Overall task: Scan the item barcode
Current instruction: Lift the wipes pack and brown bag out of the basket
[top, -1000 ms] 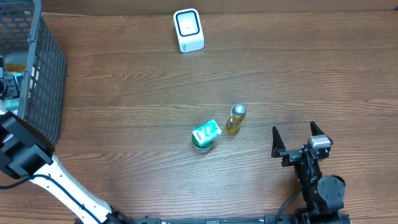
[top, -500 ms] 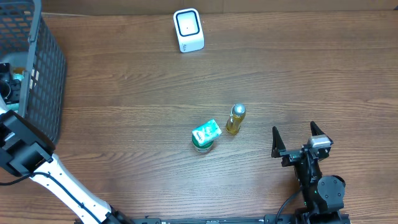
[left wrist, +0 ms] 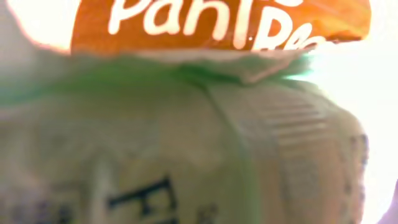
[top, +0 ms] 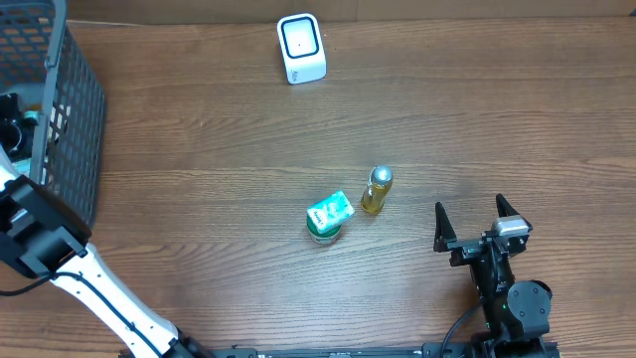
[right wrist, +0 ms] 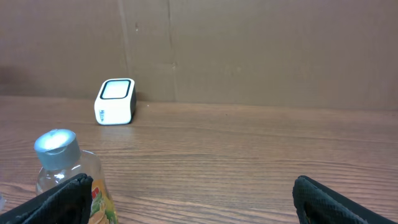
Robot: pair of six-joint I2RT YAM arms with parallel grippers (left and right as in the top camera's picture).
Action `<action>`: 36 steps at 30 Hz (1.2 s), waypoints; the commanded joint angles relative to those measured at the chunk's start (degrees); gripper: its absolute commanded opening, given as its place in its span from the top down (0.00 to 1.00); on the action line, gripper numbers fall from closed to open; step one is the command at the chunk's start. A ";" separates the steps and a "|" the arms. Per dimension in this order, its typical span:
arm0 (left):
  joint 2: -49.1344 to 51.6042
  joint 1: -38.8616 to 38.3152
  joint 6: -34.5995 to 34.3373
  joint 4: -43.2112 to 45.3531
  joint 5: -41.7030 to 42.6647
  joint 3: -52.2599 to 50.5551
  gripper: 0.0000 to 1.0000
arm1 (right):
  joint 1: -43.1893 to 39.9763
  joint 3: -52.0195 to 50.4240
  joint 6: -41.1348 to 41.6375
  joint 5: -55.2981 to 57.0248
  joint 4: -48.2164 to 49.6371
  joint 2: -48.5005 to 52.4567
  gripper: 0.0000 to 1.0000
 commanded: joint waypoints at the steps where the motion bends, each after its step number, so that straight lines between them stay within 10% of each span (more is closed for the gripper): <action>1: -2.51 -0.83 -5.35 -1.01 3.69 4.33 0.71 | -0.15 -0.57 -0.07 -0.11 0.37 -0.46 0.00; 24: -41.90 -3.08 -26.53 -6.01 13.51 4.57 0.72 | -0.15 -0.57 -0.07 -0.11 0.35 -0.46 0.00; 36: -46.38 -25.99 -22.91 -26.58 5.22 1.44 0.73 | -0.15 -0.57 -0.07 -0.11 0.37 -0.46 0.00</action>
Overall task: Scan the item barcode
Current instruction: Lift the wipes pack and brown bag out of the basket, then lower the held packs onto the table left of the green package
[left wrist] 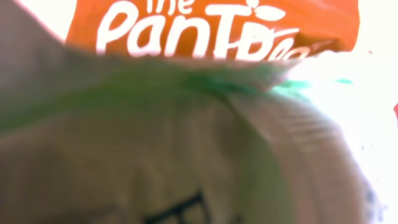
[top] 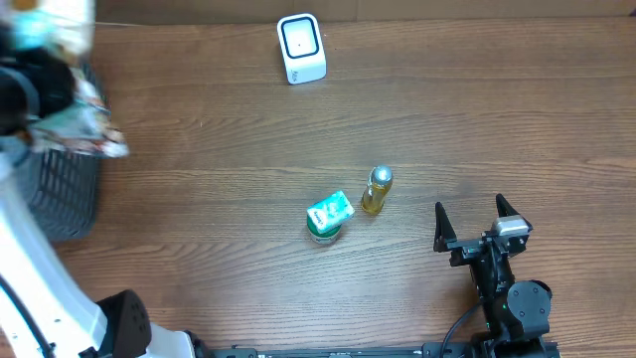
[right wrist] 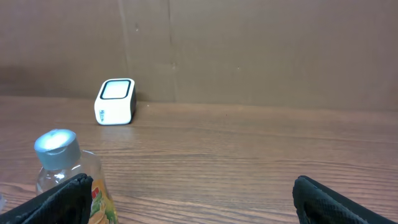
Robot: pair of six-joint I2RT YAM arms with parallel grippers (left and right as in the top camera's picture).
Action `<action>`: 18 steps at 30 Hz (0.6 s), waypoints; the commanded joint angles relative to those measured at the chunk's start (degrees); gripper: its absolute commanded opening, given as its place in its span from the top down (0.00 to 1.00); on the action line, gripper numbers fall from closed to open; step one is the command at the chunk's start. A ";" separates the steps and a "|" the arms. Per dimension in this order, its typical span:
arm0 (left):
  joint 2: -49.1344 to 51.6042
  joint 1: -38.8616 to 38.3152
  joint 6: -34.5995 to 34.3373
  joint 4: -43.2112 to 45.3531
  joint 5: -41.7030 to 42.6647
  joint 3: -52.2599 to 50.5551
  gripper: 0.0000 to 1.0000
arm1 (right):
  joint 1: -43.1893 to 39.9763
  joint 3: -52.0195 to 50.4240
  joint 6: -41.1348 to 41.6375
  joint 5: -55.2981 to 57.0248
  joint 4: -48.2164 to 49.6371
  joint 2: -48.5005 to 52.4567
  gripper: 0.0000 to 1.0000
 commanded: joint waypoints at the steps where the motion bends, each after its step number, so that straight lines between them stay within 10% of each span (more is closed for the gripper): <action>1: 1.03 -6.01 1.33 -1.11 -4.66 -3.17 0.73 | -0.13 -0.57 -0.09 -0.11 0.33 -0.46 0.00; 18: 1.22 -32.85 -3.52 20.55 -5.16 -49.64 0.73 | -0.13 -0.57 -0.09 -0.11 0.35 -0.46 0.00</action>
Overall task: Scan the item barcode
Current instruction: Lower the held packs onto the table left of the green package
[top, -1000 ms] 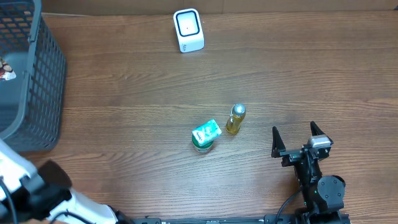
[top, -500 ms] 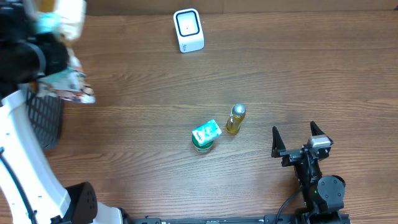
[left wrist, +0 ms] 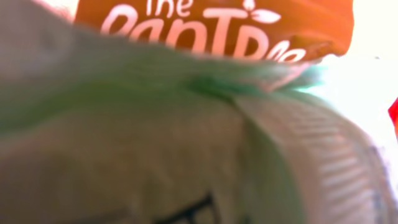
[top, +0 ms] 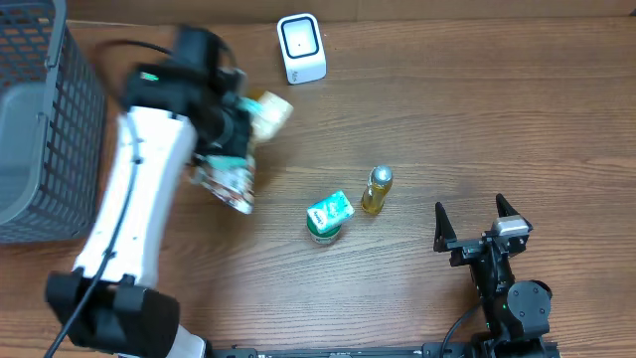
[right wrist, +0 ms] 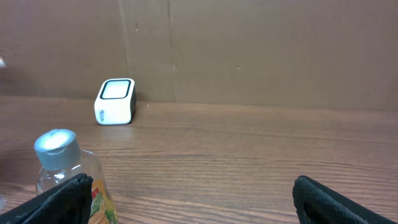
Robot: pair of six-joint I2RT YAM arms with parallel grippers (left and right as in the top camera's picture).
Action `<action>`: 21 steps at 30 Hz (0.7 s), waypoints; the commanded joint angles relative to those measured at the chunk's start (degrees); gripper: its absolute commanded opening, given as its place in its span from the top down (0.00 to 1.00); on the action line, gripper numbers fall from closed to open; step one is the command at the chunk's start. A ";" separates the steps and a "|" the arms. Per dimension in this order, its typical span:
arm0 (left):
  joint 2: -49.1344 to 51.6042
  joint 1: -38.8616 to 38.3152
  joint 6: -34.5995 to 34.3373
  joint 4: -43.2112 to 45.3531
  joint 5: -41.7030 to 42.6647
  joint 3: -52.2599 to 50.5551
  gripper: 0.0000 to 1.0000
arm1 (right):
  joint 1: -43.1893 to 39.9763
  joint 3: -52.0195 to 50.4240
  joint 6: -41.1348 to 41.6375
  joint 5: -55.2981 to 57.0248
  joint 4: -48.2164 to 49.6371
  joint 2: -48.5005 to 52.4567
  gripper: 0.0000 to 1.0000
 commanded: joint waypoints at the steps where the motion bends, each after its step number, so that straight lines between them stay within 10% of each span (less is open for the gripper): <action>1: -0.28 -3.41 -3.41 4.31 -0.28 -7.45 0.72 | -0.15 -0.57 -0.04 -0.11 0.35 -0.46 0.00; 21: -0.28 -4.22 -12.98 21.86 -20.94 -31.19 0.61 | -0.15 -0.57 -0.04 -0.11 0.35 -0.46 0.00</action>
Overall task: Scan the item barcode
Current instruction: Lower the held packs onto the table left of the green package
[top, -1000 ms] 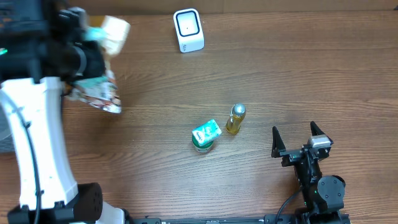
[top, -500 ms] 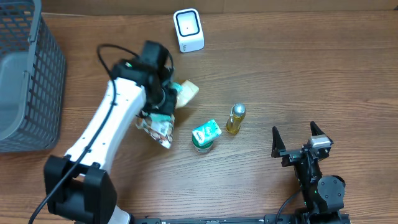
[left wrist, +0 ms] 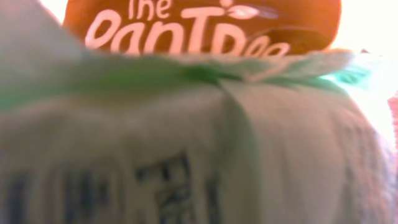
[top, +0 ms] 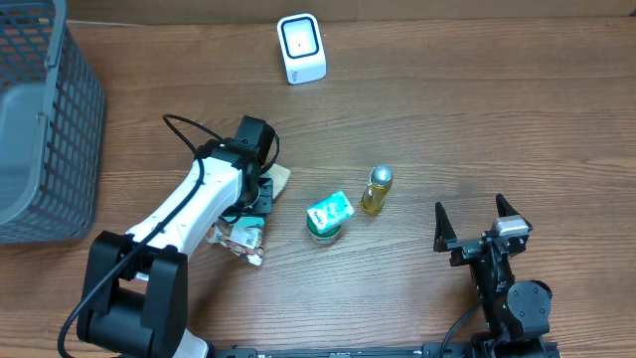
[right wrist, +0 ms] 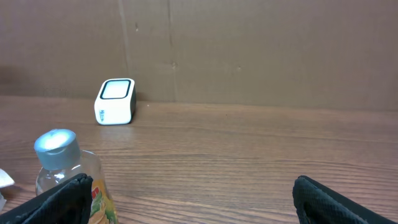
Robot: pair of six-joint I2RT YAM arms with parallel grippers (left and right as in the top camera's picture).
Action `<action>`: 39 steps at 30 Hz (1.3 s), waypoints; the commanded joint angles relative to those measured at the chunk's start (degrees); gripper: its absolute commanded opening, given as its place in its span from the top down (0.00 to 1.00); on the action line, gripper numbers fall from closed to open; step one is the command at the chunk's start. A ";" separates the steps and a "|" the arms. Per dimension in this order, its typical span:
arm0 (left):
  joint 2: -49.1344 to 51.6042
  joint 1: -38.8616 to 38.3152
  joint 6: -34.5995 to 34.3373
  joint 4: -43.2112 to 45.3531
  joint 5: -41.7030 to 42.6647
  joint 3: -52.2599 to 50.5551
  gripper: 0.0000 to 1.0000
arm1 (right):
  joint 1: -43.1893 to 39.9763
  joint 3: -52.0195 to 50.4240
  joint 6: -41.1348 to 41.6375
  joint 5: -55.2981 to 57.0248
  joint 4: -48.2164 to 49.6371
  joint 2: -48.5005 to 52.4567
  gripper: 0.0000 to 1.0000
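A crinkled snack bag [top: 244, 235] with an orange "the Pantree" label [left wrist: 199, 25] fills the left wrist view, blurred and very close. My left gripper [top: 255, 193] is shut on this bag, low over the table at centre left; its fingers are hidden behind the bag. The white barcode scanner [top: 301, 48] stands at the back edge, also seen as the scanner [right wrist: 115, 101] far left in the right wrist view. My right gripper [top: 480, 225] rests open at the front right, nothing between its fingers [right wrist: 62, 199].
A small bottle [top: 376, 191] with a silver cap and yellow contents stands mid-table, next to a green-labelled cup [top: 328, 217]. The bottle [right wrist: 65, 171] sits just by my right gripper's left finger. A grey wire basket [top: 45, 129] occupies the far left.
The left gripper with the bag has moved from just left of the scanner toward the front and now sits low beside the green cup. The right arm has not moved.
The left arm reached into the basket at the far left, with the bag close against its camera. Then the bag was held above the basket, then over the table near the scanner. Now it is down at mid-table, left of the cup.
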 commanded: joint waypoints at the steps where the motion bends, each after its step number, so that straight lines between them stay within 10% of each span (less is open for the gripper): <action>1: -0.39 1.79 -1.27 -0.81 -10.21 0.20 0.60 | -0.13 -0.57 -0.09 -0.11 0.35 -0.46 0.00; 15: -0.39 9.38 3.17 -1.95 -8.24 0.20 0.41 | -0.13 -0.57 -0.09 -0.11 0.37 -0.46 0.00; 28: -0.79 9.20 9.35 -1.05 0.24 0.87 0.73 | -0.13 -0.57 -0.09 -0.11 0.37 -0.46 0.00; 39: -2.03 9.27 9.29 -6.84 9.01 7.63 0.73 | -0.13 -0.57 -0.09 -0.11 0.37 -0.46 0.00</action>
